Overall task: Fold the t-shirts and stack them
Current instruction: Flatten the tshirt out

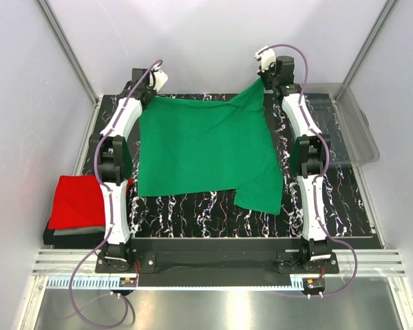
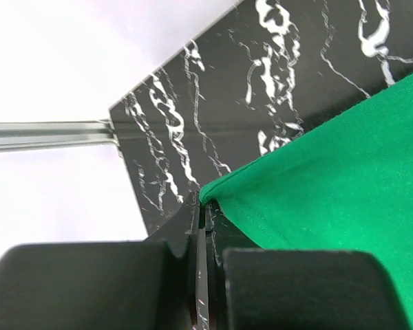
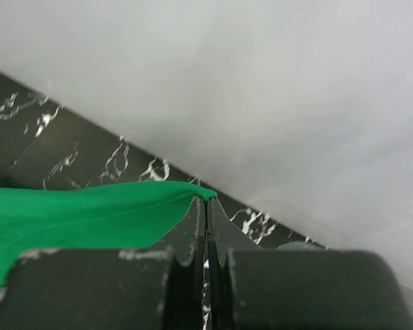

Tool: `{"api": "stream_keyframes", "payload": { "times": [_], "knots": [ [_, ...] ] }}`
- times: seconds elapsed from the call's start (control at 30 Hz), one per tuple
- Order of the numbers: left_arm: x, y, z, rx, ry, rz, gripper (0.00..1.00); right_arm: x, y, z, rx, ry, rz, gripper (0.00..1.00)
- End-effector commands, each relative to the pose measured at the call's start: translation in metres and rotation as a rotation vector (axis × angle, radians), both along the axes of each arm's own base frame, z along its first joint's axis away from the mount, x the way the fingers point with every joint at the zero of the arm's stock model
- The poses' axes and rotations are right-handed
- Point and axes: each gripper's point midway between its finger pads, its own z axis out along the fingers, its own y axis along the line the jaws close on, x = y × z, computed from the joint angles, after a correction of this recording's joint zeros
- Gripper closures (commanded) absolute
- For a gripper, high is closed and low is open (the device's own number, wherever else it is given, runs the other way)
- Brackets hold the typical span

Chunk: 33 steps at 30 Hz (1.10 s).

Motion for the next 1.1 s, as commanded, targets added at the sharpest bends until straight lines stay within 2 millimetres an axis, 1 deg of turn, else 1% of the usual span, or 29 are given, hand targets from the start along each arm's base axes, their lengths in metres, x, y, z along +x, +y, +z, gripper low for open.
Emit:
{"api": "stream_keyframes", "payload": {
  "times": [0.0, 0.03, 0.07, 0.2, 0.23, 0.27, 0.33, 0.37, 0.4, 0.43, 0.47, 0.5, 0.53, 0.57, 0.6, 0.63, 0.67, 0.7, 0.73, 0.77, 0.8, 0.83, 0.87, 0.9, 0.93, 0.97, 1.0, 1.03, 1.07],
  "knots": [
    [0.014, 0.008, 0.053, 0.025, -0.146, 0.023, 1.00, 0.012, -0.002, 0.055, 0.020, -0.153, -0.030, 1.00],
    [0.014, 0.009, 0.055, 0.027, -0.149, 0.027, 1.00, 0.015, 0.000, 0.049, 0.026, -0.152, -0.030, 1.00],
    [0.013, 0.009, 0.059, 0.029, -0.155, 0.031, 1.00, 0.016, 0.003, 0.051, 0.038, -0.158, -0.029, 1.00],
    [0.007, 0.011, 0.070, 0.038, -0.166, 0.031, 1.00, 0.014, 0.017, 0.039, 0.036, -0.140, -0.010, 1.00],
    [0.006, 0.012, 0.071, 0.046, -0.168, 0.026, 1.00, 0.014, 0.018, 0.038, 0.036, -0.138, -0.008, 1.00],
    [0.005, 0.012, 0.074, 0.052, -0.168, 0.025, 1.00, 0.013, 0.019, 0.030, 0.030, -0.121, -0.007, 1.00],
    [0.003, 0.012, 0.072, 0.062, -0.161, 0.026, 1.00, 0.013, 0.020, 0.029, 0.025, -0.120, -0.011, 1.00],
    [0.001, 0.012, 0.078, 0.059, -0.171, 0.028, 1.00, 0.012, 0.019, 0.033, 0.030, -0.124, -0.020, 1.00],
    [0.000, 0.009, 0.084, 0.056, -0.181, 0.026, 1.00, 0.010, 0.017, 0.047, 0.033, -0.143, -0.028, 1.00],
    [-0.002, 0.008, 0.091, 0.051, -0.192, 0.025, 1.00, 0.008, 0.015, 0.055, 0.031, -0.152, -0.033, 1.00],
    [-0.007, 0.006, 0.107, 0.037, -0.221, 0.026, 1.00, 0.005, 0.013, 0.062, 0.027, -0.159, -0.041, 1.00],
    [-0.009, 0.001, 0.117, 0.023, -0.239, 0.017, 1.00, -0.002, 0.012, 0.090, 0.033, -0.195, -0.043, 1.00],
    [-0.013, -0.002, 0.124, 0.009, -0.251, 0.014, 1.00, -0.006, 0.009, 0.103, 0.033, -0.209, -0.045, 1.00],
    [-0.021, -0.004, 0.143, -0.004, -0.281, 0.006, 1.00, -0.012, 0.010, 0.106, 0.025, -0.205, -0.041, 1.00],
    [-0.027, -0.012, 0.152, -0.023, -0.294, -0.016, 1.00, -0.018, 0.008, 0.119, 0.026, -0.216, -0.039, 1.00],
    [-0.032, -0.016, 0.158, -0.042, -0.304, -0.021, 1.00, -0.032, 0.006, 0.154, 0.035, -0.259, -0.038, 1.00],
    [-0.046, -0.019, 0.175, -0.055, -0.329, -0.030, 1.00, -0.039, 0.006, 0.152, 0.042, -0.241, -0.035, 1.00],
    [-0.054, -0.028, 0.183, -0.066, -0.337, -0.055, 1.00, -0.058, 0.005, 0.192, 0.055, -0.293, -0.031, 1.00],
    [-0.071, -0.030, 0.208, -0.081, -0.381, -0.064, 1.00, -0.066, 0.006, 0.185, 0.057, -0.264, -0.021, 1.00],
    [-0.081, -0.032, 0.203, -0.082, -0.364, -0.074, 1.00, -0.076, 0.005, 0.195, 0.068, -0.269, -0.018, 1.00],
    [-0.090, -0.041, 0.207, -0.093, -0.367, -0.101, 1.00, -0.100, 0.004, 0.229, 0.080, -0.313, -0.011, 1.00],
    [-0.108, -0.042, 0.228, -0.102, -0.405, -0.113, 1.00, -0.112, 0.004, 0.238, 0.083, -0.318, 0.003, 1.00],
    [-0.117, -0.043, 0.221, -0.104, -0.385, -0.123, 1.00, -0.121, 0.004, 0.225, 0.075, -0.283, 0.010, 1.00],
    [-0.126, -0.048, 0.223, -0.110, -0.386, -0.138, 1.00, -0.147, 0.003, 0.254, 0.081, -0.328, 0.019, 1.00],
    [-0.142, -0.048, 0.239, -0.117, -0.417, -0.148, 1.00, -0.157, 0.005, 0.241, 0.072, -0.295, 0.029, 1.00],
    [-0.151, -0.049, 0.234, -0.117, -0.400, -0.151, 1.00, -0.170, 0.006, 0.246, 0.070, -0.300, 0.037, 1.00],
    [-0.161, -0.052, 0.237, -0.123, -0.401, -0.162, 1.00, -0.197, 0.005, 0.274, 0.078, -0.351, 0.044, 1.00],
    [-0.178, -0.051, 0.252, -0.129, -0.434, -0.169, 1.00, -0.212, 0.010, 0.278, 0.077, -0.356, 0.064, 1.00],
    [-0.187, -0.052, 0.249, -0.131, -0.426, -0.177, 1.00, -0.223, 0.011, 0.268, 0.057, -0.337, 0.073, 1.00]
  ]
}}
